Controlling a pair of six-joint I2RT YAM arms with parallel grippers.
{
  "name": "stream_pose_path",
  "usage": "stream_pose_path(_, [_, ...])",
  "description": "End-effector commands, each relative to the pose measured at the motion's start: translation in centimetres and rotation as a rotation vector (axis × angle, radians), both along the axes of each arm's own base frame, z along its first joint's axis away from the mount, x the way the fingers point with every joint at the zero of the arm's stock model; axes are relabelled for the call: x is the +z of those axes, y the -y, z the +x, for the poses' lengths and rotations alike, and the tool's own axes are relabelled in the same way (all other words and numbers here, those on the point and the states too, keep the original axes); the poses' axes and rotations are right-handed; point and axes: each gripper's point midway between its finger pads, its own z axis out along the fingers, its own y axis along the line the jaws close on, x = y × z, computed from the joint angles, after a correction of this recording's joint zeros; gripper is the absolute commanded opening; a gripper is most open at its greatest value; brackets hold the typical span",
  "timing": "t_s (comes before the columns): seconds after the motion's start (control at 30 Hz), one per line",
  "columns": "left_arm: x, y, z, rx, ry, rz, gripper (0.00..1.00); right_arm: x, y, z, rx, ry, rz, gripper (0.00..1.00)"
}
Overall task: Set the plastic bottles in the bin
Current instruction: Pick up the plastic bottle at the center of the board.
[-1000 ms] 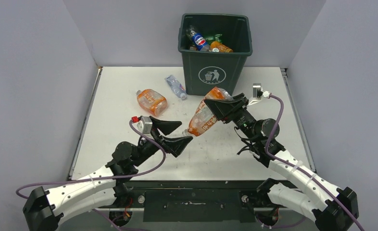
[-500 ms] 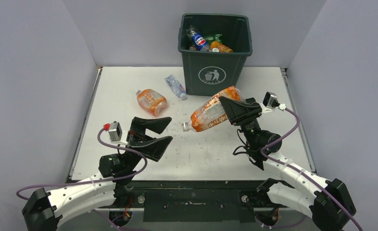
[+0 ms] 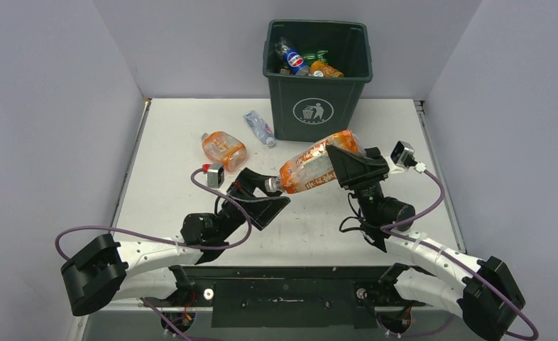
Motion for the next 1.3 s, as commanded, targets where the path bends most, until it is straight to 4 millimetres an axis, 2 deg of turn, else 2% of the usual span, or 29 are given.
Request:
stream_pose_path(0.0, [6.6, -2.4, -2.2, 0.012, 0.128, -0.224, 0.96, 2.1, 0.7, -1.6, -0.024, 0.092, 0.029, 0.07])
stream_pose_path(0.17, [7.8, -1.6, -1.8, 0.015, 0.127, -0.24, 0.98, 1.3, 0.9, -1.7, -0.04, 0.079, 0.017, 0.07])
stream_pose_path(0.27, [7.7, -0.9, -1.5, 0.002, 0.12, -0.235, 0.87, 1.4, 0.8, -1.9, -0.062, 0.09, -0.026, 0.07])
stream_pose_path(0.4, [7.4, -0.1, -1.9, -0.035, 0.132, -0.221, 0.61, 1.2, 0.8, -2.5, -0.068, 0.112, -0.067, 0.07])
stream_pose_path(0.5, [7.6, -0.5, -1.7, -0.02, 0.12, -0.234, 0.4, 0.5, 0.1, -2.6, -0.073, 0.11, -0.141, 0.07])
stream_pose_path(0.6, [8.2, -1.1, -2.0, 0.003, 0.152, -0.244, 0.23, -0.4, -0.2, -2.9, -0.057, 0.102, -0.184, 0.1])
stream_pose_path(0.63, [8.4, -1.3, -2.1, 0.005, 0.162, -0.247, 0.18, -0.7, -0.3, -3.0, -0.056, 0.099, -0.198, 0.13])
stream_pose_path(0.67, [8.5, -1.4, -2.3, 0.007, 0.174, -0.246, 0.12, -0.9, -0.3, -3.1, -0.058, 0.094, -0.216, 0.22])
stream_pose_path(0.73, [8.5, -1.7, -2.5, 0.021, 0.196, -0.238, 0.0, -1.4, -0.5, -2.9, -0.066, 0.068, -0.284, 0.6])
stream_pose_path(0.77, [8.5, -2.0, -2.6, 0.03, 0.205, -0.231, 0.0, -1.5, -0.6, -2.8, -0.082, 0.055, -0.332, 0.78])
stream_pose_path(0.8, [8.3, -2.2, -2.5, 0.04, 0.216, -0.212, 0.0, -2.0, -0.7, -2.3, -0.099, 0.015, -0.395, 0.91])
stream_pose_path(0.83, [7.9, -2.5, -2.2, 0.054, 0.212, -0.183, 0.0, -2.0, -0.5, -2.0, -0.133, -0.01, -0.456, 0.96])
stream_pose_path(0.87, [7.7, -2.9, -1.9, 0.066, 0.213, -0.152, 0.0, -2.2, -0.2, -1.6, -0.167, -0.042, -0.528, 0.91])
stream_pose_path(0.93, [7.0, -3.7, -1.0, 0.114, 0.211, -0.065, 0.0, -1.7, 1.3, -1.3, -0.249, -0.087, -0.619, 0.9])
stream_pose_path(0.97, [7.0, -4.5, -0.8, 0.149, 0.223, -0.019, 0.0, -0.7, 2.5, -1.5, -0.304, -0.081, -0.645, 0.9])
stream_pose_path(1.1, [5.0, -5.1, 2.0, 0.314, 0.266, 0.364, 0.0, 0.6, 5.1, -2.4, -0.393, -0.101, -0.753, 0.9])
stream_pose_path(1.2, [3.2, -5.1, 2.0, 0.33, 0.366, 0.648, 0.0, 1.5, 5.7, -3.3, -0.406, -0.066, -0.814, 0.9])
stream_pose_path(1.27, [0.6, -4.6, 1.0, 0.233, 0.436, 0.837, 0.0, 1.7, 4.9, -3.6, -0.374, -0.033, -0.882, 0.9])
